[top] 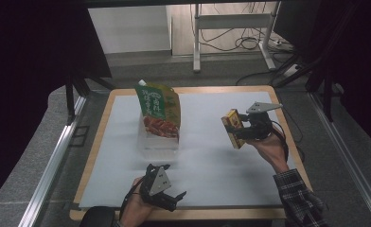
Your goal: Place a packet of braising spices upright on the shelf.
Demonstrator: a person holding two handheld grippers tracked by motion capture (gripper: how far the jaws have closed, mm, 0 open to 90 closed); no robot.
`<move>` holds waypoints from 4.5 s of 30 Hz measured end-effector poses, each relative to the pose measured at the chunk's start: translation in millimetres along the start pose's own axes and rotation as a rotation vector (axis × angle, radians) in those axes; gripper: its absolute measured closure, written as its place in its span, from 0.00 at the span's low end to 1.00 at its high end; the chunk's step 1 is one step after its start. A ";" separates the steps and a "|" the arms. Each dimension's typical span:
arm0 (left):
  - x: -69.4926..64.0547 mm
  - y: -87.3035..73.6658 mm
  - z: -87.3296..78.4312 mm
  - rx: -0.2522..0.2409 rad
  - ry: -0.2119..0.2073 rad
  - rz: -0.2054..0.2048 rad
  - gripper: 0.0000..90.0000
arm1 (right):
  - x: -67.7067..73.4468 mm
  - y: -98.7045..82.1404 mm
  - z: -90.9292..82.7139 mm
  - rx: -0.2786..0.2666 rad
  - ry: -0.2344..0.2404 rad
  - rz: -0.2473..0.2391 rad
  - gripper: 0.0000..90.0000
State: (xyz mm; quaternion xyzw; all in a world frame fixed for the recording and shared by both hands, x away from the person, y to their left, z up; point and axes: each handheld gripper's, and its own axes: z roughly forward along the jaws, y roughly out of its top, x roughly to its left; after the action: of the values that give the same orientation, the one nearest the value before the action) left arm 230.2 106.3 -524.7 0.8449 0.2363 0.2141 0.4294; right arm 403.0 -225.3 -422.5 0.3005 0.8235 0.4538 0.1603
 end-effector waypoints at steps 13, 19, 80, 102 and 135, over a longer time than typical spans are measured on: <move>1.0 0.1 -1.3 -0.004 0.004 0.000 0.00 | 21.3 7.7 10.6 -0.103 0.086 -0.035 0.36; 2.2 0.1 -2.6 -0.014 0.006 -0.010 0.00 | 32.4 15.1 17.4 -0.156 0.133 -0.047 0.36; -4.5 3.4 -4.8 -0.032 -0.025 0.001 0.00 | 119.1 56.0 140.3 -0.238 0.344 -0.102 0.36; -4.5 3.4 -5.1 -0.033 -0.029 0.006 0.00 | 139.6 56.3 163.0 -0.242 0.391 -0.096 0.36; -6.1 3.3 -3.5 -0.025 -0.038 0.016 0.00 | 129.7 21.5 168.1 -0.192 0.354 -0.073 0.36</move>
State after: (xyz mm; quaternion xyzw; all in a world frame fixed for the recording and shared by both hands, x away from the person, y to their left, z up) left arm 224.1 103.2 -521.0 0.8453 0.2188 0.2042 0.4426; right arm 401.1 -24.1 -493.4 0.1695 0.8020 0.5698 0.0573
